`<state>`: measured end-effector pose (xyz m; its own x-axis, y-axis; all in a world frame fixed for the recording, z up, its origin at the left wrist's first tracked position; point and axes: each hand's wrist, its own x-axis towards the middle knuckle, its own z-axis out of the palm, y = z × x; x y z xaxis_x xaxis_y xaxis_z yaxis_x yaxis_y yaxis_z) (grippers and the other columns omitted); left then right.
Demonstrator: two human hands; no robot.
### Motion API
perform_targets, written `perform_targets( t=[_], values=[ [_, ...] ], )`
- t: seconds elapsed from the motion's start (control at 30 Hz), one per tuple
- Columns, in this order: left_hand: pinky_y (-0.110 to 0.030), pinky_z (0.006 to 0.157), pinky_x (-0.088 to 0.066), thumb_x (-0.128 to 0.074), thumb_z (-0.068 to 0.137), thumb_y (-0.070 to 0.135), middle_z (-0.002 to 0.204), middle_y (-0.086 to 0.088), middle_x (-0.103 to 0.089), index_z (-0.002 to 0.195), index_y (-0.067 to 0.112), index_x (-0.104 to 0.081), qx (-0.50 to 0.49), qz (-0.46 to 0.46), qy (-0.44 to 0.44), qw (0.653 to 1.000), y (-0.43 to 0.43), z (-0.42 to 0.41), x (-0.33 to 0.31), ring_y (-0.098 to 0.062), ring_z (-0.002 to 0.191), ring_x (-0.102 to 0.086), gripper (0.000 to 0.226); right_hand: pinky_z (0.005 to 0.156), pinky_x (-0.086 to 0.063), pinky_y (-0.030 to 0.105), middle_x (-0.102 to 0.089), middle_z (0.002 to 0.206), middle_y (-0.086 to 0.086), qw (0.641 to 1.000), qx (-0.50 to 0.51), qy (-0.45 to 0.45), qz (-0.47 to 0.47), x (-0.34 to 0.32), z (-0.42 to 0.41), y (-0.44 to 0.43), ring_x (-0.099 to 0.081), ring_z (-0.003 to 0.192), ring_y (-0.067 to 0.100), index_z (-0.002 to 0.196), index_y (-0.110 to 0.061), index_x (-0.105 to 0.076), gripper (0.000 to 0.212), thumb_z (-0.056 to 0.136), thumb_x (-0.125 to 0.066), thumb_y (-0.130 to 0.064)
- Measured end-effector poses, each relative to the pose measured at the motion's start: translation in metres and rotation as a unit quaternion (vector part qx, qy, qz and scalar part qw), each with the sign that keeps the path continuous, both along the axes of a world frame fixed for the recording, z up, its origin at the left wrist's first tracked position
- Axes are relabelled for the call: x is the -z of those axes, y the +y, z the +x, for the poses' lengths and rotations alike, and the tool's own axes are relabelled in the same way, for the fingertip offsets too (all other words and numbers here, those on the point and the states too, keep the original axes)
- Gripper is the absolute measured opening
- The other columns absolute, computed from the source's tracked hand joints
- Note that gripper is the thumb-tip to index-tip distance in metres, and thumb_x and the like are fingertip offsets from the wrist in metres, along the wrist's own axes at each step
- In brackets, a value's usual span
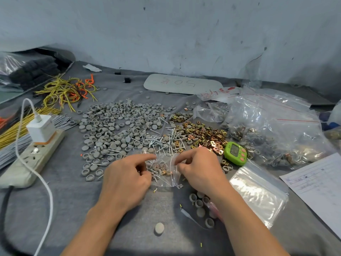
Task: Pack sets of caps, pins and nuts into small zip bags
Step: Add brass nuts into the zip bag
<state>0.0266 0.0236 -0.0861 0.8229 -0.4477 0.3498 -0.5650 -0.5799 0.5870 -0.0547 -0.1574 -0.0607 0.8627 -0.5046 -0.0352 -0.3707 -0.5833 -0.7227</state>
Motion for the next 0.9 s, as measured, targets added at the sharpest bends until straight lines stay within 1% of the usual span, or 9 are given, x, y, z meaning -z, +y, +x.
perform_targets(
  t=[0.07, 0.13, 0.23, 0.3, 0.37, 0.5, 0.63, 0.73, 0.9],
  values=[
    [-0.011, 0.059, -0.038, -0.062, 0.074, 0.022, 0.079, 0.032, -0.067, 0.097, 0.052, -0.077, 0.010, 0.009, -0.002, 1.000, 0.001, 0.000, -0.001, 0.011, 0.078, -0.060, 0.041, 0.042, -0.034, 0.009, -0.061, 0.054, -0.021, 0.998, 0.051, -0.027, -0.020, -0.003, -0.003, -0.005, -0.053, 0.044, -0.001, 0.076, -0.034, -0.079, 0.027, 0.093, -0.071, -0.015],
    [-0.012, 0.056, -0.034, -0.066, 0.077, 0.019, 0.077, 0.034, -0.064, 0.090, 0.052, -0.078, 0.019, 0.033, -0.007, 0.999, 0.000, 0.000, -0.001, 0.009, 0.077, -0.059, 0.037, 0.045, -0.037, 0.012, -0.070, 0.077, -0.020, 0.994, 0.093, -0.047, -0.038, -0.007, -0.005, -0.012, -0.054, 0.046, 0.000, 0.085, -0.033, -0.082, 0.020, 0.095, -0.071, -0.020],
    [-0.013, 0.060, -0.037, -0.057, 0.073, 0.027, 0.077, 0.034, -0.063, 0.093, 0.051, -0.078, 0.013, 0.032, -0.014, 0.999, -0.001, 0.000, -0.001, 0.007, 0.076, -0.060, 0.038, 0.044, -0.038, 0.009, -0.076, 0.094, -0.014, 0.986, 0.150, -0.062, -0.047, -0.009, -0.012, -0.026, -0.058, 0.049, -0.003, 0.093, -0.033, -0.081, 0.017, 0.097, -0.071, -0.021],
    [-0.014, 0.063, -0.041, -0.052, 0.072, 0.028, 0.079, 0.028, -0.064, 0.104, 0.049, -0.077, 0.027, 0.013, -0.017, 0.999, 0.001, -0.001, 0.000, 0.002, 0.078, -0.061, 0.046, 0.060, -0.050, 0.015, -0.075, 0.108, -0.013, 0.982, 0.175, -0.047, -0.053, -0.010, -0.017, -0.036, -0.063, 0.071, 0.001, 0.100, -0.034, -0.080, 0.021, 0.097, -0.068, -0.016],
    [-0.013, 0.066, -0.042, -0.053, 0.073, 0.025, 0.084, 0.025, -0.061, 0.110, 0.047, -0.076, 0.069, 0.016, -0.020, 0.997, 0.002, -0.001, 0.001, -0.003, 0.085, -0.060, 0.049, 0.081, -0.060, 0.032, -0.073, 0.119, -0.009, 0.981, 0.183, -0.025, -0.057, -0.010, -0.021, -0.044, -0.064, 0.092, 0.012, 0.110, -0.033, -0.079, 0.033, 0.096, -0.065, -0.006],
    [-0.013, 0.081, -0.041, -0.062, 0.078, 0.018, 0.095, 0.029, -0.056, 0.099, 0.046, -0.080, 0.131, 0.047, -0.015, 0.990, -0.001, 0.001, 0.001, 0.001, 0.102, -0.054, 0.040, 0.095, -0.056, 0.042, -0.067, 0.137, 0.000, 0.987, 0.130, 0.050, -0.085, -0.010, -0.023, -0.050, -0.059, 0.122, 0.027, 0.125, -0.035, -0.073, 0.051, 0.093, -0.061, 0.003],
    [-0.010, 0.080, -0.040, -0.072, 0.076, 0.003, 0.090, 0.027, -0.063, 0.090, 0.047, -0.081, 0.141, 0.048, 0.006, 0.989, -0.002, 0.004, 0.002, 0.001, 0.099, -0.056, 0.047, 0.093, -0.058, 0.044, -0.072, 0.124, 0.003, 0.970, 0.048, 0.142, -0.190, -0.011, -0.019, -0.044, -0.063, 0.114, 0.030, 0.119, -0.038, -0.074, 0.054, 0.087, -0.059, 0.002],
    [-0.009, 0.083, -0.040, -0.070, 0.074, -0.002, 0.092, 0.029, -0.064, 0.089, 0.043, -0.082, 0.123, 0.027, 0.004, 0.992, -0.001, 0.006, 0.004, 0.003, 0.100, -0.057, 0.050, 0.087, -0.059, 0.038, -0.073, 0.112, -0.003, 0.972, 0.032, 0.154, -0.176, -0.014, -0.019, -0.045, -0.066, 0.103, 0.025, 0.107, -0.036, -0.075, 0.043, 0.087, -0.060, 0.000],
    [-0.026, 0.096, -0.048, -0.062, 0.079, 0.004, 0.106, 0.027, -0.064, 0.097, 0.039, -0.080, 0.080, -0.001, -0.018, 0.997, -0.002, 0.007, 0.006, 0.005, 0.107, -0.055, 0.044, 0.077, -0.057, 0.034, -0.071, 0.107, -0.001, 0.976, 0.020, 0.150, -0.154, -0.016, -0.023, -0.044, -0.065, 0.094, 0.024, 0.107, -0.032, -0.075, 0.035, 0.091, -0.058, -0.006]
  ],
)
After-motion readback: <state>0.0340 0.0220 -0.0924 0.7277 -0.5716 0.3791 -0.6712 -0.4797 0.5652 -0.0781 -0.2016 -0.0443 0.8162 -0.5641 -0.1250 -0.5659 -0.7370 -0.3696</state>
